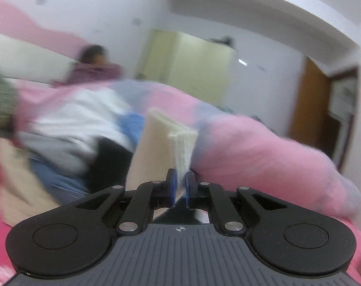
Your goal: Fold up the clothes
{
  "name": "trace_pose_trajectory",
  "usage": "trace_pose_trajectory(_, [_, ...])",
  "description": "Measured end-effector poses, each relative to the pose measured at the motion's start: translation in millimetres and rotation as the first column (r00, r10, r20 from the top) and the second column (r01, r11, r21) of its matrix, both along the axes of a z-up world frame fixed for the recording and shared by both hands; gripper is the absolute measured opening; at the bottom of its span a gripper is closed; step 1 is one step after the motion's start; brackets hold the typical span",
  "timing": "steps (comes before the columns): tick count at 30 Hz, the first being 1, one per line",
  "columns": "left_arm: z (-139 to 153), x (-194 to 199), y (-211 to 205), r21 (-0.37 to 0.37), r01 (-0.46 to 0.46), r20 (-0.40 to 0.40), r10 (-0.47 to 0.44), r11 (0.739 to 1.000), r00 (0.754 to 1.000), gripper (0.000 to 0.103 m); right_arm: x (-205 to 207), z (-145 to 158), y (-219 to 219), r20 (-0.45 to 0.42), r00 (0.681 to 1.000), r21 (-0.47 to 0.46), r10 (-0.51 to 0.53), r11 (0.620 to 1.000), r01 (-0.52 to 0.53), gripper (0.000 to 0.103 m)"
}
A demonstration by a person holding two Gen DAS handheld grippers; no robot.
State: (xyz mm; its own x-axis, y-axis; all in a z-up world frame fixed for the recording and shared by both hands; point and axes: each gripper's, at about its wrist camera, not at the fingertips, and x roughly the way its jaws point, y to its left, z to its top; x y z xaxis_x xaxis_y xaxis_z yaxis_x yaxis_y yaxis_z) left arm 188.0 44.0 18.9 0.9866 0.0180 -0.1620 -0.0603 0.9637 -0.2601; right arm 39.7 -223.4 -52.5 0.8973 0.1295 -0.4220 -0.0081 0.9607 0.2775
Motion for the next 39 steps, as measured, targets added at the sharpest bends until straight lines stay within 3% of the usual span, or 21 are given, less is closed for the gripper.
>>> trace_pose_trajectory(3, [-24.0, 4.9, -64.6, 0.082, 0.136, -0.080, -0.130, 0.987, 0.988, 0.010, -10.8, -5.6, -32.1, -0.005, 0.998, 0.036, -0.061, 0.997, 0.062, 0.099])
trace_pose_trajectory(6, [-62.5, 10.9, -108.4, 0.167, 0.258, -0.224, -0.218, 0.952, 0.950, 0.033, -20.6, -15.6, -61.4, -0.037, 0.992, 0.089, -0.121, 0.988, 0.123, 0.099])
trace_pose_trajectory(7, [-75.4, 12.7, -119.3, 0.186, 0.299, -0.278, -0.242, 0.936, 0.930, 0.035, -23.2, -19.3, -69.3, -0.052, 0.990, 0.113, -0.135, 0.984, 0.140, 0.099])
trace_pose_trajectory(8, [-84.1, 12.5, -125.2, 0.202, 0.331, -0.323, -0.256, 0.922, 0.911, 0.035, -25.7, -22.3, -75.8, -0.065, 0.988, 0.135, -0.143, 0.979, 0.151, 0.099])
trace_pose_trajectory(11, [-86.0, -3.1, -119.3, 0.225, 0.378, -0.364, -0.283, 0.898, 0.888, 0.038, -29.9, -26.6, -87.3, -0.084, 0.987, 0.159, -0.140, 0.976, 0.152, 0.099])
trace_pose_trajectory(12, [-83.9, -9.5, -113.2, 0.224, 0.386, -0.366, -0.290, 0.895, 0.885, 0.046, -29.1, -26.3, -88.3, -0.088, 0.987, 0.158, -0.132, 0.977, 0.145, 0.099])
trace_pose_trajectory(13, [-80.4, -16.4, -104.5, 0.218, 0.388, -0.361, -0.296, 0.896, 0.884, 0.056, -25.3, -23.9, -86.3, -0.087, 0.990, 0.164, -0.112, 0.978, 0.125, 0.099])
trace_pose_trajectory(15, [-75.8, -26.5, -86.9, 0.209, 0.383, -0.356, -0.294, 0.900, 0.887, 0.064, -17.4, -18.9, -82.1, -0.086, 0.994, 0.178, -0.071, 0.980, 0.085, 0.099])
trace_pose_trajectory(21, [-81.1, -29.4, -32.1, 0.219, 0.282, -0.358, -0.192, 0.934, 0.914, 0.064, 34.5, -2.8, -54.4, -0.090, 0.989, 0.283, 0.115, 0.955, -0.086, 0.098])
trace_pose_trajectory(23, [-82.9, -30.4, -13.8, 0.222, 0.247, -0.359, -0.157, 0.943, 0.920, 0.064, 63.3, -1.9, -43.2, -0.115, 0.980, 0.308, 0.162, 0.944, -0.120, 0.085])
trace_pose_trajectory(28, [-94.5, -19.2, 21.4, 0.214, 0.194, -0.370, -0.104, 0.957, 0.923, 0.064, 147.2, -11.6, -18.8, -0.215, 0.950, 0.345, 0.227, 0.927, -0.144, 0.080])
trace_pose_trajectory(34, [-120.6, 0.0, 37.2, 0.233, 0.190, -0.407, -0.082, 0.954, 0.910, 0.064, 233.9, -49.1, 8.1, -0.395, 0.893, 0.289, 0.214, 0.952, -0.100, 0.077])
trace_pose_trajectory(39, [-135.4, 10.0, 46.6, 0.171, 0.206, -0.418, -0.119, 0.963, 0.901, 0.064, 247.3, -52.3, 36.8, -0.424, 0.883, 0.169, 0.201, 0.975, -0.141, 0.075])
